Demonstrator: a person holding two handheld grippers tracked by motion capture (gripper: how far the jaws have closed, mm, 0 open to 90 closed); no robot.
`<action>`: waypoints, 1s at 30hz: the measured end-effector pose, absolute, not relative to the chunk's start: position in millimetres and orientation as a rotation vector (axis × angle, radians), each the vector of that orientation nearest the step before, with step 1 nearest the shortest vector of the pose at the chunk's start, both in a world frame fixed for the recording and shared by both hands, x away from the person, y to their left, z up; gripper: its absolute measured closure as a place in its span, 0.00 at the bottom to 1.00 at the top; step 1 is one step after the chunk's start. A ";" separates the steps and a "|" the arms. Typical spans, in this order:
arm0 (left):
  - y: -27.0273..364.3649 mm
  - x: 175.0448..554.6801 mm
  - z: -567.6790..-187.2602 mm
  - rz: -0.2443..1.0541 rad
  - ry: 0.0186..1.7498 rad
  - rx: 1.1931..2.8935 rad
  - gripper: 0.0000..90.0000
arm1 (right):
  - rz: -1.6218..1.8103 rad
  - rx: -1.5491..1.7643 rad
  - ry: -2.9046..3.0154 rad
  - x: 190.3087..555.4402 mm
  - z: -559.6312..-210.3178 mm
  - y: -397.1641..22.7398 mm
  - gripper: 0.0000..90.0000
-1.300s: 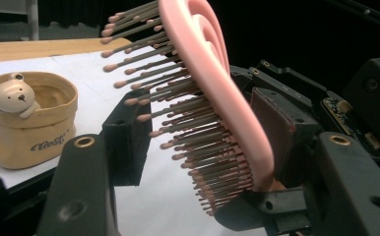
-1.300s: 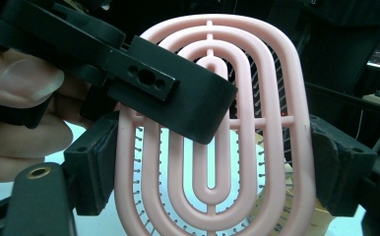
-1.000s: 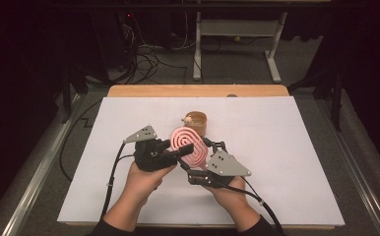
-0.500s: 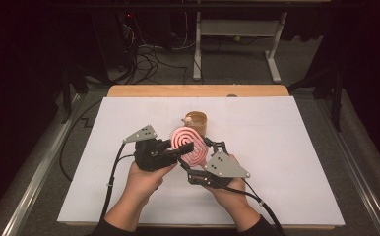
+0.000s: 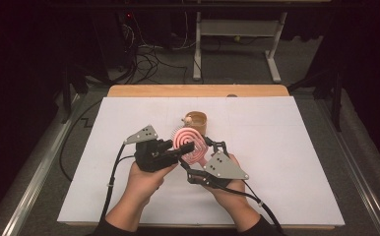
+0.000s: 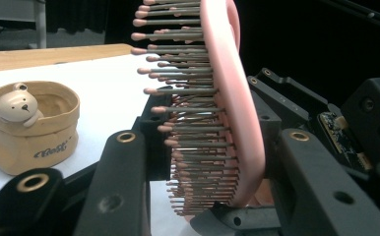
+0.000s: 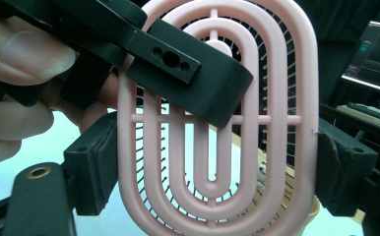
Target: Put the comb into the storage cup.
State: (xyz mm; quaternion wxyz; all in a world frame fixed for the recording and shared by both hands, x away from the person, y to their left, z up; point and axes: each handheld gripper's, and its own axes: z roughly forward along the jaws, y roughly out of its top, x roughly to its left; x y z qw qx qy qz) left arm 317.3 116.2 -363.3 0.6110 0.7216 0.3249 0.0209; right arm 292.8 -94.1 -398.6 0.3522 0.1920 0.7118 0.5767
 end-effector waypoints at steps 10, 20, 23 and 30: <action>115.2 316.0 -363.0 0.074 0.740 1.674 0.69 | 1.503 0.505 1.847 293.9 -399.5 -94.1 0.22; 112.6 311.2 -360.4 0.163 0.689 1.686 0.69 | 1.503 0.499 1.841 292.8 -398.8 -94.3 0.22; 113.0 311.9 -360.3 0.159 0.689 1.685 0.69 | 1.502 0.494 1.842 292.9 -398.7 -94.6 0.22; 112.6 310.9 -360.3 0.171 0.682 1.671 0.69 | 1.511 0.491 1.843 293.6 -397.7 -95.4 0.22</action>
